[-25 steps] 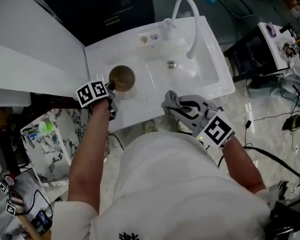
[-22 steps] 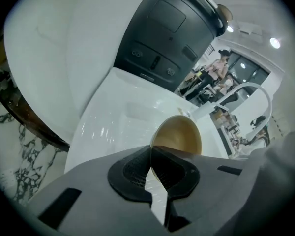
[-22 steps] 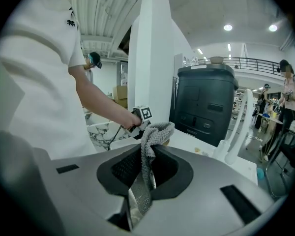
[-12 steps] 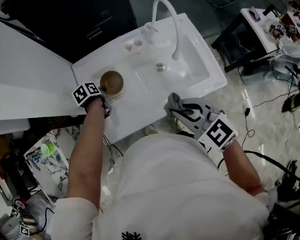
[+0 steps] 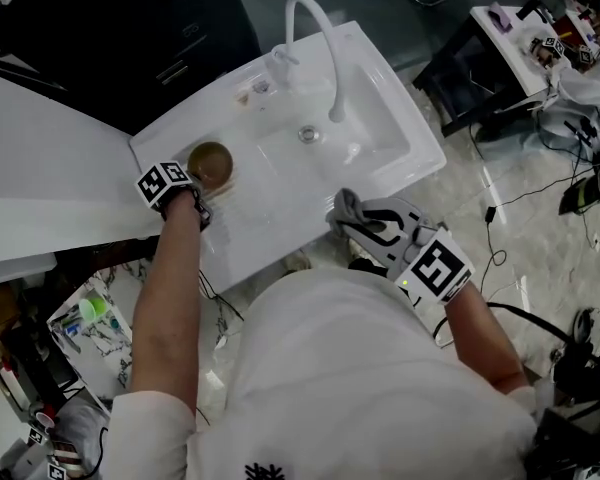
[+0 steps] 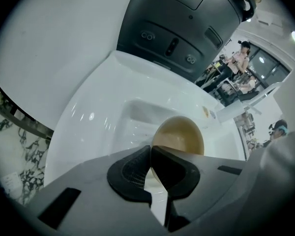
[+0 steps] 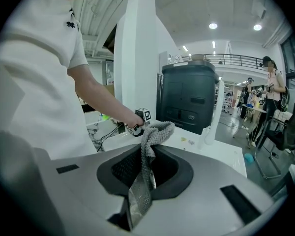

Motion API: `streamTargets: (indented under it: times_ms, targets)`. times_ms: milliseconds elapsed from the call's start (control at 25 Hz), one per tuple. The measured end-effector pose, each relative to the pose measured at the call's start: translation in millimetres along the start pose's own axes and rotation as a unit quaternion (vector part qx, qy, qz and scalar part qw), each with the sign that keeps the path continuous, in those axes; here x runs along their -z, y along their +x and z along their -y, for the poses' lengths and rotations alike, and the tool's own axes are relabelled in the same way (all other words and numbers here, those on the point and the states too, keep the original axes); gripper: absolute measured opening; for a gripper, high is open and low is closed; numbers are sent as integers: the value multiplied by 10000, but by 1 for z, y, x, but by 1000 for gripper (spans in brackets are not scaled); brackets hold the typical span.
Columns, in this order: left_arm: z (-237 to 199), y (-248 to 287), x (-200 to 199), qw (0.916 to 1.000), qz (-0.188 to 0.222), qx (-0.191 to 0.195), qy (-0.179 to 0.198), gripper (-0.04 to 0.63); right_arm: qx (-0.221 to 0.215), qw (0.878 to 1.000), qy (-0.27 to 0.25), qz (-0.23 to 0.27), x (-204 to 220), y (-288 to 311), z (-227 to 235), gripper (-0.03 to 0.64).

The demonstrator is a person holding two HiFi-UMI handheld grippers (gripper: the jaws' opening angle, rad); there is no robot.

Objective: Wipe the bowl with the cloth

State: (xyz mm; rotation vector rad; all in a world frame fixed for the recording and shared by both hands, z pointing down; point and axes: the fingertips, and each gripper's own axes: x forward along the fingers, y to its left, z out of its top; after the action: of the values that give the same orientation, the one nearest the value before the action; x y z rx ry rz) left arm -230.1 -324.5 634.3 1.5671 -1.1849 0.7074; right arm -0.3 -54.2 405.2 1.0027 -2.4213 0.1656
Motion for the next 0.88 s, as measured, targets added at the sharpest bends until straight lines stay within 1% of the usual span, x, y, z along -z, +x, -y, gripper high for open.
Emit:
streamTargets:
  times_ms: [80, 120, 160, 200, 440, 720, 800, 880]
  targets:
    - [3, 1, -2, 10000, -8, -49, 57, 20, -37, 10000, 1, -7, 1, -1, 3, 46]
    - [4, 1, -3, 9999, -5, -65, 95, 31, -64, 10000, -3, -15, 1, -1, 5, 46]
    - [5, 2, -5, 9999, 1, -84, 142, 66, -94, 10000, -7, -21, 1, -1, 6, 46]
    - [5, 2, -6, 9998, 10, -109, 192, 87, -124, 9999, -17, -22, 0, -1, 7, 46]
    - [10, -7, -7, 9992, 182, -255, 267, 100, -317, 9994, -151, 50, 2, -7, 19, 46]
    - [12, -34, -11, 9961, 688, -454, 300, 101, -606, 9975, -342, 145, 6, -16, 32, 46]
    - [16, -45, -10, 9942, 846, -507, 418, 101, -704, 9966, -398, 185, 6, -19, 36, 46]
    - [24, -57, -7, 9917, 1046, -481, 565, 100, -809, 9953, -476, 241, 6, -23, 40, 46]
